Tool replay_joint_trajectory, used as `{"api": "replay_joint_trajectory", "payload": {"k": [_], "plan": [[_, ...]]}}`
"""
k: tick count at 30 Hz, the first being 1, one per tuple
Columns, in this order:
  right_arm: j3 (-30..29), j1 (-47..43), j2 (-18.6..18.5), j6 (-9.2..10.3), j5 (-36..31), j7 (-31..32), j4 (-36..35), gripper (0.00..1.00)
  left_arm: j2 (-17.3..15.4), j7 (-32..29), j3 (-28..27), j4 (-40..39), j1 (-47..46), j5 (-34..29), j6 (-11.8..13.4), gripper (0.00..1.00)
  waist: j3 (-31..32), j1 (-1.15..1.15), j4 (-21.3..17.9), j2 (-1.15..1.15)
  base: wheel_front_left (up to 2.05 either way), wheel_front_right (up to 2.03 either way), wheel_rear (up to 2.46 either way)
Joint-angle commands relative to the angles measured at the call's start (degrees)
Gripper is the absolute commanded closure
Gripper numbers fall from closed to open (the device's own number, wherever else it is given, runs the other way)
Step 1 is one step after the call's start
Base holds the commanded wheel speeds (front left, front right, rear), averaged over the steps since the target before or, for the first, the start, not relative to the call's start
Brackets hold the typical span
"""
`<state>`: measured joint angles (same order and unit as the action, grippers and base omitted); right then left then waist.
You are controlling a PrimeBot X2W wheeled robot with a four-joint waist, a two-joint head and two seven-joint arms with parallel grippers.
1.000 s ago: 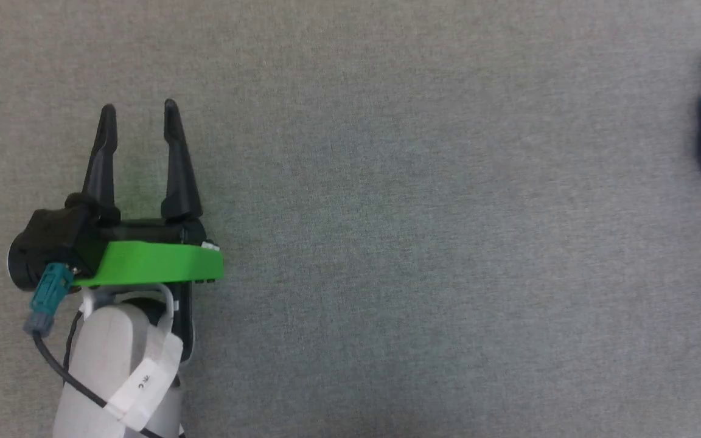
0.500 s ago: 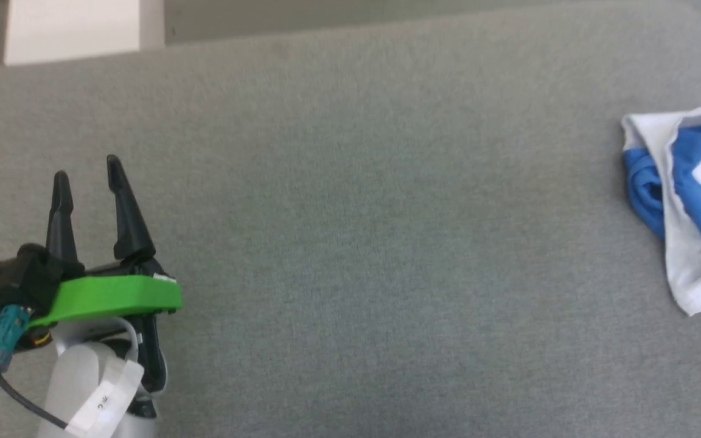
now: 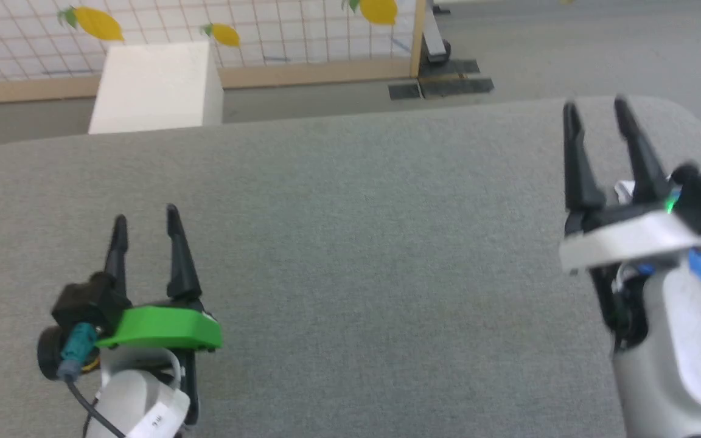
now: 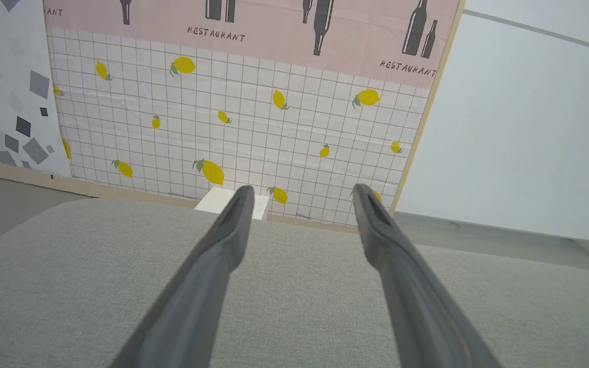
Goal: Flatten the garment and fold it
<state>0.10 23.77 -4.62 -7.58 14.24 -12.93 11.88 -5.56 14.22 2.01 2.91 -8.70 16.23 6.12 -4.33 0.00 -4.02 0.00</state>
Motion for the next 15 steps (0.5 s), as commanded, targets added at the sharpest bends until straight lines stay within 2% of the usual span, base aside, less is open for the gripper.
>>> {"api": "replay_joint_trajectory", "payload": {"k": [1, 5, 15], "plan": [[-0.55, -2.45, 0.51, 0.09, -1.08, -0.58, -0.35, 0.00, 0.28, 0.27, 0.42, 0.78, 0.96, -0.36, 0.35, 0.00, 2.05, 0.00, 1.51, 0.00, 0.00, 0.00, 0.00], [-1.10, -7.85, 1.52, 0.09, -3.36, -0.97, -0.06, 0.00, 0.64, 0.50, 1.40, 2.88, 1.80, -0.78, 0.17, 0.00, 2.58, 0.00, 1.67, 0.00, 0.00, 0.00, 0.00], [0.37, -15.14, 1.73, 0.09, -1.92, -0.83, 2.22, 0.00, 1.25, 0.72, 2.87, 7.59, 3.23, -0.94, -0.42, 0.00, 3.15, 0.00, 1.50, 0.00, 0.00, 0.00, 0.00]]}}
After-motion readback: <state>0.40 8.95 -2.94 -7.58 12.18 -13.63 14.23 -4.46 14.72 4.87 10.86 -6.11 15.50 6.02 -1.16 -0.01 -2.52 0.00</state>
